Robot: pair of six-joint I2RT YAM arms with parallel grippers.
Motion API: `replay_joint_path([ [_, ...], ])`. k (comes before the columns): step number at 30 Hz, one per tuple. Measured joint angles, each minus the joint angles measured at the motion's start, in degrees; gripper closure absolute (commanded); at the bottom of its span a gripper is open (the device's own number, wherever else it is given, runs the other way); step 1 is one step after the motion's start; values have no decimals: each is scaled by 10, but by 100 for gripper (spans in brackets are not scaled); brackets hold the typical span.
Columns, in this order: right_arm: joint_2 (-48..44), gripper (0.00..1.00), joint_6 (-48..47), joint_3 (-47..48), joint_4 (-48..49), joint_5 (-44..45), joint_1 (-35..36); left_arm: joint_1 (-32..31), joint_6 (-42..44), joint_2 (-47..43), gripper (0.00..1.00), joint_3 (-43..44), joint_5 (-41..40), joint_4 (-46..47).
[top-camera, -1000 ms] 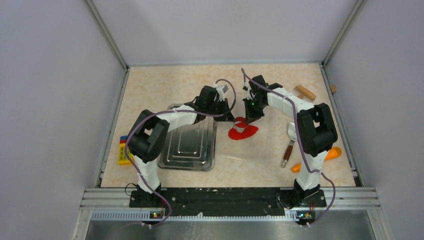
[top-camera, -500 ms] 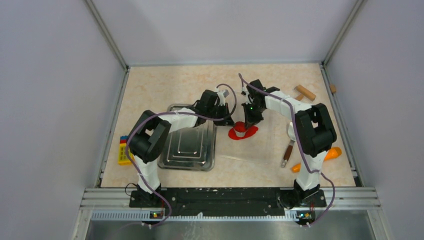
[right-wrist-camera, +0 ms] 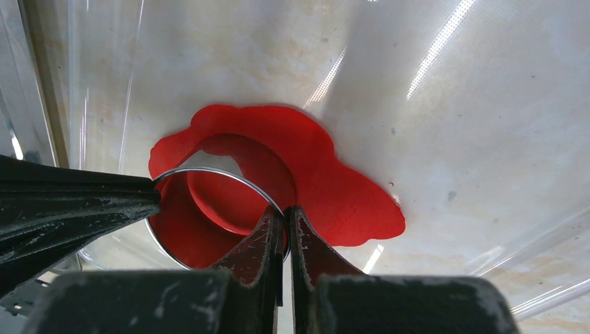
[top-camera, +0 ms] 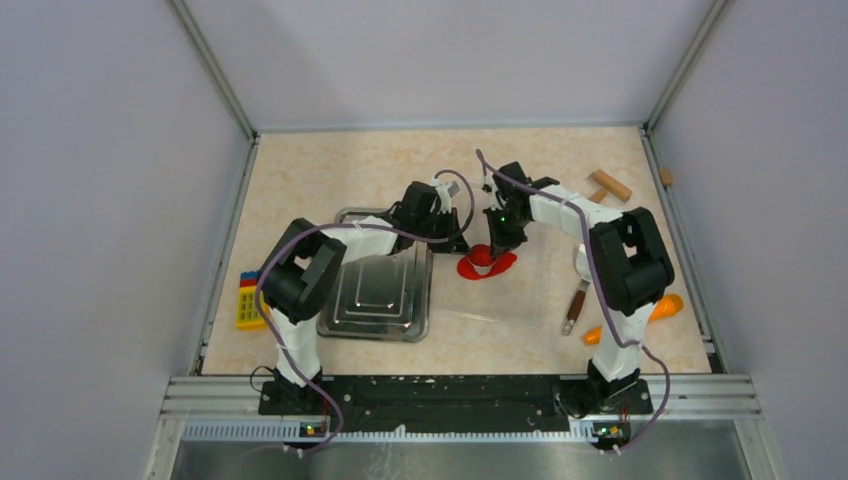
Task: Roll out the dumpling wrappers from the dough
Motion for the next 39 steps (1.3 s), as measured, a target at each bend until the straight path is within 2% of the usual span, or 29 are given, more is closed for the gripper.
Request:
replay_joint_path([
  [12,-48,100,14,-83,91,22,8,2,13,16,100,2,22,8],
  [23,-78,100,38,-135,152,47,14,1,15,29,100,-16,27,63],
  [31,-90,100,51,-156,177,63,15,-12,20,26,100,-38,-8,115],
  [39,-98,100,69,-177,203,68,16,-23,33,31,100,-29,-39,114],
])
